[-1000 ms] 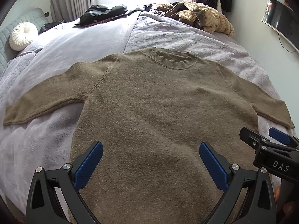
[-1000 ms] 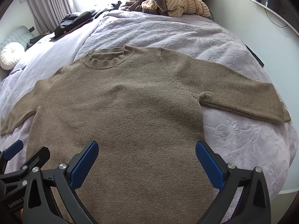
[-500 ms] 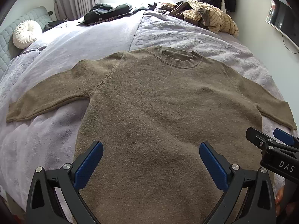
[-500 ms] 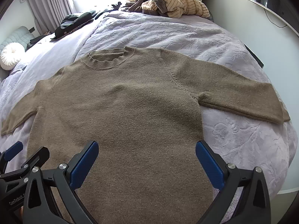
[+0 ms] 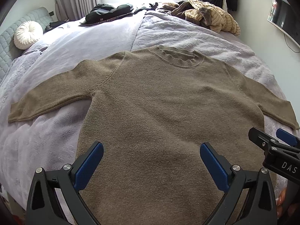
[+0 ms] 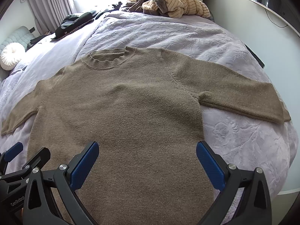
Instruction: Fold small clothes
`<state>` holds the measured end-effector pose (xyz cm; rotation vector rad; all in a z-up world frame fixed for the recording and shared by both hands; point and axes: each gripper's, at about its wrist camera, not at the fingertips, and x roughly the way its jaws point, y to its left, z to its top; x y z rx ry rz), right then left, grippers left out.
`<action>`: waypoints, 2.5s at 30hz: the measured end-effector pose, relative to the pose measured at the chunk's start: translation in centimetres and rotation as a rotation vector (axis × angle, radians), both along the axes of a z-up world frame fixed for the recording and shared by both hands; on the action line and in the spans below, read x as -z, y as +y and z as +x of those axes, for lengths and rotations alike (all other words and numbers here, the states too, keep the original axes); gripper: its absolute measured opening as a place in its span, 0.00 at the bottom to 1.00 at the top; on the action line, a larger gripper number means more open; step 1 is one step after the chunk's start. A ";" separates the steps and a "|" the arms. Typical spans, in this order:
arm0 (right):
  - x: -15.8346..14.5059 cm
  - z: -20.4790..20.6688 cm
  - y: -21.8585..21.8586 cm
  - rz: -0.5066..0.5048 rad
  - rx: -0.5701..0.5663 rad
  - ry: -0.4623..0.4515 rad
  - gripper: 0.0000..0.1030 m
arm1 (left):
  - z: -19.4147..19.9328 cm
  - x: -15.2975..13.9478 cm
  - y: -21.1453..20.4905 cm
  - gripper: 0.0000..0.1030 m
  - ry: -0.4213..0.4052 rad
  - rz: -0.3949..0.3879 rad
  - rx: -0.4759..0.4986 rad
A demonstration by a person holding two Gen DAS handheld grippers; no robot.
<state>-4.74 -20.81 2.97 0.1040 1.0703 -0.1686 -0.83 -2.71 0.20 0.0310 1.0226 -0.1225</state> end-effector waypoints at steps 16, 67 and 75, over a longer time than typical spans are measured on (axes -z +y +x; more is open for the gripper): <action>0.0 -0.1 0.1 -0.001 0.000 0.001 1.00 | 0.1 0.1 0.0 1.00 0.005 0.013 -0.007; 0.8 0.1 0.3 0.010 -0.004 0.041 1.00 | 0.6 0.9 0.9 1.00 0.028 0.021 -0.041; 1.4 0.7 0.7 0.065 -0.011 0.058 1.00 | 1.6 1.4 2.7 1.00 0.032 -0.004 -0.052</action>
